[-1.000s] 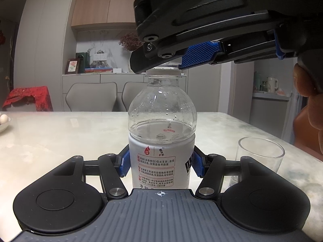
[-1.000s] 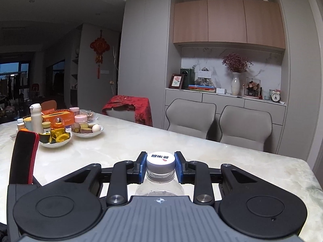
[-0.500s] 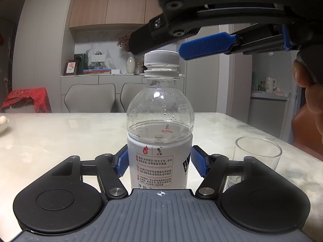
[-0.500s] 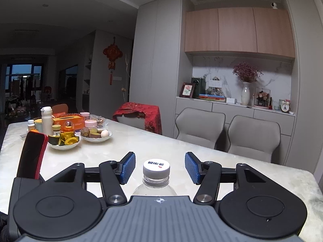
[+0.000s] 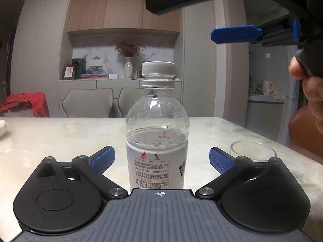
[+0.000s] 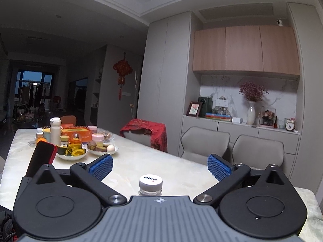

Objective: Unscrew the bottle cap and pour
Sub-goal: 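Open the right gripper off the cap while the left gripper releases the bottle, then close the right gripper on the white cap while the left gripper grasps the bottle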

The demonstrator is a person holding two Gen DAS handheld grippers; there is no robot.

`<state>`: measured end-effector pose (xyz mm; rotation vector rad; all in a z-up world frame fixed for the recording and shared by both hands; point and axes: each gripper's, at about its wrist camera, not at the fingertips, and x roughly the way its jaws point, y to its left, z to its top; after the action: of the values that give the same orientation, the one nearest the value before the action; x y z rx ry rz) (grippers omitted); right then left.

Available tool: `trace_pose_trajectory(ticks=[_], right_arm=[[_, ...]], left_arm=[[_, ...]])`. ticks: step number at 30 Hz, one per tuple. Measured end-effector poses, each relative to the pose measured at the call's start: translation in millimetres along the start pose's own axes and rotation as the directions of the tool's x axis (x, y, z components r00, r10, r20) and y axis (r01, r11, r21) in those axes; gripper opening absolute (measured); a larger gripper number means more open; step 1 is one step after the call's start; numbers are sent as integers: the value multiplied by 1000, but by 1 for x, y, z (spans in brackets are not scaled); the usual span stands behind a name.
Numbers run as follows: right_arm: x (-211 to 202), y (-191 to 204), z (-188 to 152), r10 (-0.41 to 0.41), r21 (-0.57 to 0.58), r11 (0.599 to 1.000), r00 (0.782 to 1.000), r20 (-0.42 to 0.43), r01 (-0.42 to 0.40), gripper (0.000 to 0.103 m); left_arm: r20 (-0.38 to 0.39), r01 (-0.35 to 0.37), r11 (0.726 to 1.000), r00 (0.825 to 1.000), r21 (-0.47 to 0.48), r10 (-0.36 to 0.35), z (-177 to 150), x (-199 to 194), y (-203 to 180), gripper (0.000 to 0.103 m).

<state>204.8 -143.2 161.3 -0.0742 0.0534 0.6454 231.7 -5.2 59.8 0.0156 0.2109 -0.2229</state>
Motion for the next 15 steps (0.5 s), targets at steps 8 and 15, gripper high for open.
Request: trace_pose_trajectory(ticks=[8, 15], right_arm=[[-8, -4, -2, 6, 12, 1000, 999, 53, -7, 103], [-6, 2, -5, -2, -13, 1000, 997, 74, 3, 103]], left_arm=[[12, 8, 1000, 1000, 8, -8, -1, -9, -7, 103], [28, -13, 997, 1000, 70, 11, -2, -12, -15, 103]])
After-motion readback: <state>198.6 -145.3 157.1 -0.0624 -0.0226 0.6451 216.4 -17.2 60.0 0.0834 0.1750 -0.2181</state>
